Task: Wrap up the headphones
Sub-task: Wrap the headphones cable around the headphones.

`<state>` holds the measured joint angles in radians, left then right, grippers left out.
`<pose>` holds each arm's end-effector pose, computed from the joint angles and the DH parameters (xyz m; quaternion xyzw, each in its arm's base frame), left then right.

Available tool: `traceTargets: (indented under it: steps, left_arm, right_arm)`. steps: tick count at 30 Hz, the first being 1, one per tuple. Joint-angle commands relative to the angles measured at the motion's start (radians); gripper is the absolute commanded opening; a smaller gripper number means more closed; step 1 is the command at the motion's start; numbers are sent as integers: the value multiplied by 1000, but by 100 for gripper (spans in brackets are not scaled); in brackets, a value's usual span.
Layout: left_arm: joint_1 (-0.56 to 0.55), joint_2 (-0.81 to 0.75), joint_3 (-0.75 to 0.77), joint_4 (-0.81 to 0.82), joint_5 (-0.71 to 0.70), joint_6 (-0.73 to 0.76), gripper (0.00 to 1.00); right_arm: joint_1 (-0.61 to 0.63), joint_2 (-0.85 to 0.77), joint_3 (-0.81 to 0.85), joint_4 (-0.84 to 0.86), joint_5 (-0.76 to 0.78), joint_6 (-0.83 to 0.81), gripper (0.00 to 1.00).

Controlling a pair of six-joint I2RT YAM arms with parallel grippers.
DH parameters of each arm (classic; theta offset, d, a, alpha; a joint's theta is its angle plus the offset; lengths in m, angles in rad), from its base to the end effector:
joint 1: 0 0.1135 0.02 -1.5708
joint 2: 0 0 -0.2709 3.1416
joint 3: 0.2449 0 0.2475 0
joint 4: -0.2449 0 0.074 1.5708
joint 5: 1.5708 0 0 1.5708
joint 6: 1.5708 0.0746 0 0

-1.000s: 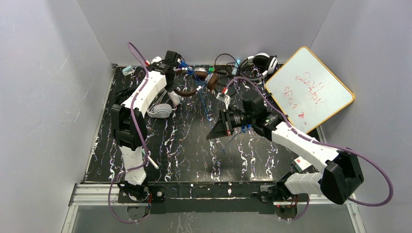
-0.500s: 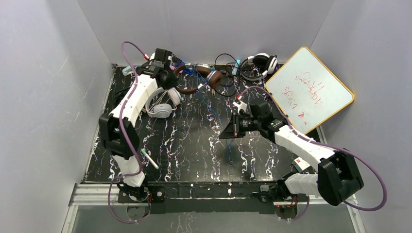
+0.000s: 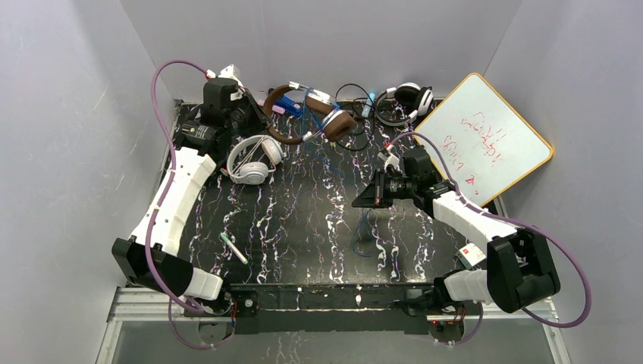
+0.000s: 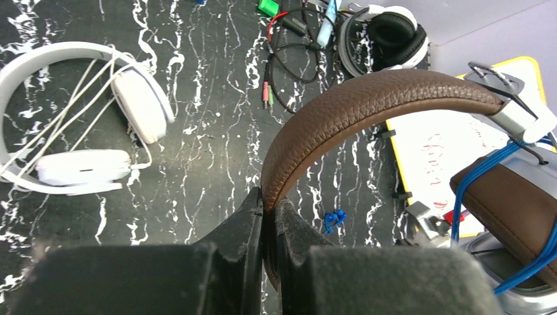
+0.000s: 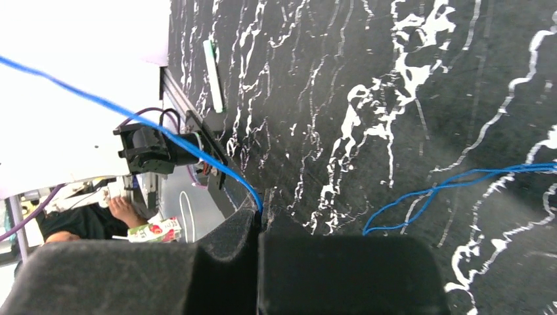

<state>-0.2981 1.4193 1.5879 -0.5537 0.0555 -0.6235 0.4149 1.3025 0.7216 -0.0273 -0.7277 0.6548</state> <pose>0.3270 -0.1048 0.4250 -0.1190 0.8206 -0.2690 0.4900 0.2438 0.1616 0.2190 -0.0644 0.8421 0.4919 0.2114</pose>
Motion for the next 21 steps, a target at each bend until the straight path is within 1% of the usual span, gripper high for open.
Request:
traceTargets:
  steps: [1,5,8,13,17,19,21]
  left_arm:
    - [4,-55,-16,-9,-85,29,0]
    - [4,-61,-15,-52,-274,31,0]
    - [6,-50,-4,-95,-361,4,0]
    - [6,-36,-8,-94,-400,-47,0]
    - [6,-8,-20,-87,-450,-82,0]
    - [13,20,-4,-86,-429,-106,0]
    - [18,33,16,-75,-351,-127,0]
  right_arm:
    - [-38,-26,-18,-50,22,-60,1]
    - [-43,-35,-49,-25,-57,-50,1]
    - [-42,-33,-81,6,-119,-32,1]
    - [-43,-40,-113,-5,-148,-45,1]
    - [-26,-54,-122,80,-249,0,1]
    - [-7,-61,-99,55,-245,-8,1]
    - [-3,-64,-83,3,-221,-36,1]
